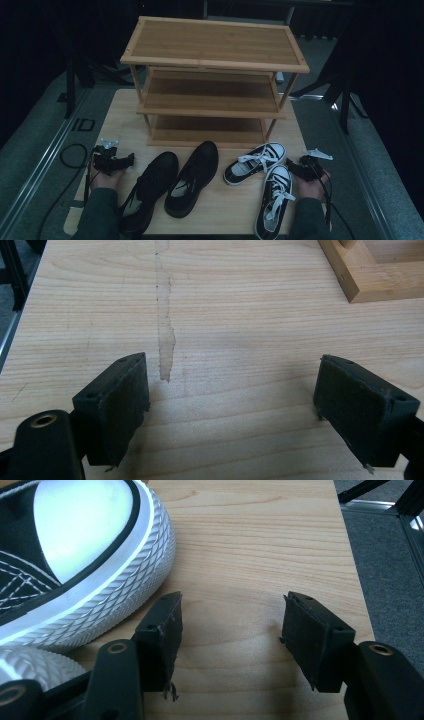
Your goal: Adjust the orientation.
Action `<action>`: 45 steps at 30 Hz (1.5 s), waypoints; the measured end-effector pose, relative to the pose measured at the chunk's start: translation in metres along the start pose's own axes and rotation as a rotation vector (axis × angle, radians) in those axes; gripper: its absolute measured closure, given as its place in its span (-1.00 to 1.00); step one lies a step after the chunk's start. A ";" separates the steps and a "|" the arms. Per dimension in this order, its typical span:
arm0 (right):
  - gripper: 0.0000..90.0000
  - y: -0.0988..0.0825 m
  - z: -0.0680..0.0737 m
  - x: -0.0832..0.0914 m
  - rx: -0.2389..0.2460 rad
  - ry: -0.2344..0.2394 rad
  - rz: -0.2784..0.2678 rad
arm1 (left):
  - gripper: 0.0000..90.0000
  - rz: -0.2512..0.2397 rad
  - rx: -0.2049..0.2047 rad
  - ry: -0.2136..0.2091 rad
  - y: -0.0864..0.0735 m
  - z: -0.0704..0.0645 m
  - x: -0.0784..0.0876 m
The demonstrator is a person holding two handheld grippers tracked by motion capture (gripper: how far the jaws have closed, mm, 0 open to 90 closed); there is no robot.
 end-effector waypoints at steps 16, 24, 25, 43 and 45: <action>-0.10 0.000 0.000 0.000 0.000 0.001 0.000 | -0.03 0.025 -0.031 -0.048 -0.001 0.001 0.011; -0.10 0.000 0.000 0.000 0.000 0.004 -0.001 | 0.13 0.046 -0.054 -0.100 0.001 0.006 0.021; -0.10 0.000 0.000 0.000 0.000 0.004 -0.001 | 0.12 0.047 -0.056 -0.105 0.001 0.007 0.023; -0.11 0.001 0.000 -0.001 -0.005 0.010 -0.003 | 0.13 0.046 -0.153 -0.241 0.009 -0.011 0.066; -0.11 0.001 0.000 -0.001 -0.006 0.010 -0.003 | 0.12 0.041 -0.161 -0.244 0.011 -0.016 0.071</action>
Point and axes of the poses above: each handheld gripper's, and its own axes: x roughly backward along the jaws, y roughly out of its top, z roughly to its left, the point moved 1 cm from there along -x, roughly forward along the jaws, and after that the axes turned 7 degrees about x, right-handed, at the moved point
